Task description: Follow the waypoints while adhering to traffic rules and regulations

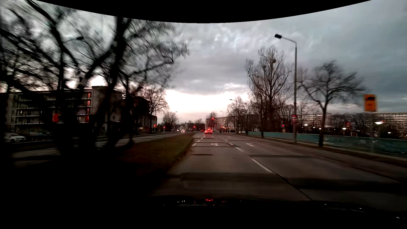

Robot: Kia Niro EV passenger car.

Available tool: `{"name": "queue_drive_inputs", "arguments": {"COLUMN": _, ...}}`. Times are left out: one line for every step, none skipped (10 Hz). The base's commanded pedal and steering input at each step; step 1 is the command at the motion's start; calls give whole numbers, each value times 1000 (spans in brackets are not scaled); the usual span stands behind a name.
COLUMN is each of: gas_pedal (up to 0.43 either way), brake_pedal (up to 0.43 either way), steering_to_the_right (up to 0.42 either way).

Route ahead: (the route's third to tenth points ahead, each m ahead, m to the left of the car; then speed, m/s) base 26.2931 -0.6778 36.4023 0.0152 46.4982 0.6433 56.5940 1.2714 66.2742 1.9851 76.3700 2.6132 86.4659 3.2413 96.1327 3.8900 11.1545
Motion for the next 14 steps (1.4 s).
{"name": "queue_drive_inputs", "arguments": {"gas_pedal": 0, "brake_pedal": 0, "steering_to_the_right": 0}}
{"name": "queue_drive_inputs", "arguments": {"gas_pedal": 0, "brake_pedal": 0, "steering_to_the_right": 0}}
{"name": "queue_drive_inputs", "arguments": {"gas_pedal": 0, "brake_pedal": 0, "steering_to_the_right": 0}}
{"name": "queue_drive_inputs", "arguments": {"gas_pedal": 0, "brake_pedal": 0, "steering_to_the_right": 0}}
{"name": "queue_drive_inputs", "arguments": {"gas_pedal": 0, "brake_pedal": 0, "steering_to_the_right": 0}}
{"name": "queue_drive_inputs", "arguments": {"gas_pedal": 0, "brake_pedal": 6, "steering_to_the_right": -4}}
{"name": "queue_drive_inputs", "arguments": {"gas_pedal": 0, "brake_pedal": 0, "steering_to_the_right": -6}}
{"name": "queue_drive_inputs", "arguments": {"gas_pedal": 0, "brake_pedal": 6, "steering_to_the_right": -5}}
{"name": "queue_drive_inputs", "arguments": {"gas_pedal": 0, "brake_pedal": 0, "steering_to_the_right": -6}}
{"name": "queue_drive_inputs", "arguments": {"gas_pedal": 0, "brake_pedal": 6, "steering_to_the_right": -5}}
{"name": "queue_drive_inputs", "arguments": {"gas_pedal": 0, "brake_pedal": 12, "steering_to_the_right": -5}}
{"name": "queue_drive_inputs", "arguments": {"gas_pedal": 0, "brake_pedal": 12, "steering_to_the_right": -5}}
{"name": "queue_drive_inputs", "arguments": {"gas_pedal": 0, "brake_pedal": 24, "steering_to_the_right": -4}}
{"name": "queue_drive_inputs", "arguments": {"gas_pedal": 0, "brake_pedal": 18, "steering_to_the_right": -1}}
